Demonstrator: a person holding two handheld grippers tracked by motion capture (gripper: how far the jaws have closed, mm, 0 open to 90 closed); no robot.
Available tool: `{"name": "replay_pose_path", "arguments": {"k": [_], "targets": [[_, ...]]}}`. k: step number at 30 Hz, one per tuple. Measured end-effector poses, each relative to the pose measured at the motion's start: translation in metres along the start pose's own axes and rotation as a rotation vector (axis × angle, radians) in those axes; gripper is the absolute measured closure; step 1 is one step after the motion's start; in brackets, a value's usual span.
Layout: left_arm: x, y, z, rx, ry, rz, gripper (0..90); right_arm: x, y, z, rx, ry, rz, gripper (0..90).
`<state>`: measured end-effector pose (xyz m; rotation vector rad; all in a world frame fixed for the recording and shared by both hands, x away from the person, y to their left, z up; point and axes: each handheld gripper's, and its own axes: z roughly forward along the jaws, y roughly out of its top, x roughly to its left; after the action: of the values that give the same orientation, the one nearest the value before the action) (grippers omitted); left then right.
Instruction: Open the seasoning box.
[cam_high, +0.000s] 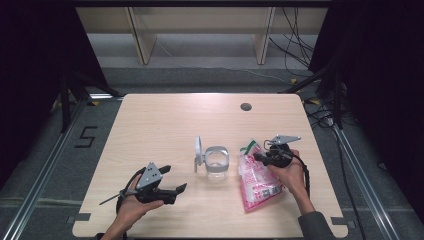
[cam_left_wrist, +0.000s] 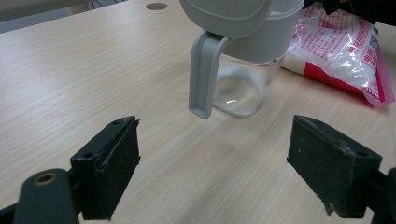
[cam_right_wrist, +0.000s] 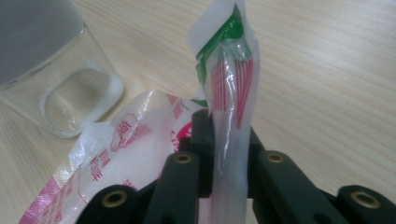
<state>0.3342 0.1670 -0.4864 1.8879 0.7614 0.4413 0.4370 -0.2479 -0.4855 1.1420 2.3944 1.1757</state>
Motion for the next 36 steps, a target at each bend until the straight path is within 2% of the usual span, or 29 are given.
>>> {"name": "replay_pose_path", "arguments": {"k": [9, 13, 14, 15, 16, 17, 18, 19, 22, 23, 25, 26, 27, 28, 29, 30, 32, 33, 34, 35, 36], "targets": [[0.0, 0.0, 0.0, 0.005, 0.006, 0.008, 15.8, 0.008, 0.003, -0.003, 0.006, -0.008, -0.03, 89.9], [0.0, -0.001, 0.0, 0.005, 0.004, 0.002, 15.8, 0.01, 0.004, -0.006, -0.033, 0.001, -0.036, 90.0], [0.001, -0.001, -0.001, 0.007, 0.005, 0.004, 15.8, 0.012, 0.004, -0.007, -0.042, 0.012, -0.03, 90.0], [0.002, -0.001, -0.001, 0.009, 0.002, 0.027, 15.8, 0.016, 0.004, -0.01, -0.044, 0.003, -0.022, 90.0], [0.002, -0.001, -0.001, 0.009, 0.002, 0.027, 15.8, 0.016, 0.004, -0.01, -0.044, 0.003, -0.022, 90.0], [0.003, -0.001, -0.001, 0.008, 0.002, 0.027, 15.8, 0.015, 0.005, -0.012, -0.058, 0.0, -0.047, 90.0], [0.002, -0.001, -0.001, 0.007, 0.002, 0.012, 15.8, 0.018, 0.005, -0.017, -0.078, 0.007, -0.051, 90.0], [0.001, -0.002, -0.001, 0.008, 0.006, -0.001, 15.8, 0.021, 0.004, -0.019, -0.088, 0.011, -0.029, 90.0], [0.002, -0.003, 0.0, 0.003, 0.0, -0.011, 15.8, 0.024, 0.003, -0.025, -0.112, 0.017, -0.032, 90.0], [0.002, -0.003, 0.0, 0.007, 0.001, -0.01, 15.8, 0.023, 0.003, -0.028, -0.134, 0.012, -0.048, 90.0], [0.002, -0.003, 0.001, 0.007, 0.0, -0.011, 15.8, 0.026, 0.002, -0.034, -0.155, 0.018, -0.031, 90.0], [0.002, -0.003, 0.001, 0.003, 0.0, -0.016, 15.8, 0.026, 0.002, -0.036, -0.177, 0.035, -0.046, 90.0], [0.001, -0.003, 0.001, 0.002, 0.0, -0.018, 15.8, 0.029, 0.001, -0.039, -0.171, 0.039, -0.005, 90.0], [0.001, -0.003, 0.001, 0.002, -0.001, -0.018, 15.8, 0.028, 0.002, -0.04, -0.194, 0.042, -0.032, 90.0], [0.001, -0.003, 0.002, 0.005, 0.002, -0.015, 15.8, 0.029, 0.003, -0.042, -0.192, 0.048, -0.041, 90.0], [0.001, -0.003, 0.002, 0.006, 0.004, -0.014, 15.8, 0.034, 0.003, -0.044, -0.215, 0.046, -0.023, 90.0], [0.001, -0.004, 0.002, 0.003, 0.0, -0.015, 15.8, 0.037, 0.004, -0.048, -0.233, 0.043, -0.034, 90.0], [0.001, -0.004, 0.002, 0.004, -0.001, -0.017, 15.8, 0.039, 0.005, -0.051, -0.228, 0.043, -0.044, 90.0], [0.001, -0.003, 0.002, 0.006, 0.0, -0.015, 15.8, 0.042, 0.007, -0.055, -0.251, 0.049, -0.079, 90.0], [0.001, -0.003, 0.002, 0.005, -0.001, -0.014, 15.8, 0.042, 0.007, -0.055, -0.251, 0.049, -0.079, 90.0], [0.001, -0.003, 0.001, 0.005, 0.002, -0.018, 15.8, 0.048, 0.008, -0.062, -0.269, 0.053, -0.088, 90.0]]}}
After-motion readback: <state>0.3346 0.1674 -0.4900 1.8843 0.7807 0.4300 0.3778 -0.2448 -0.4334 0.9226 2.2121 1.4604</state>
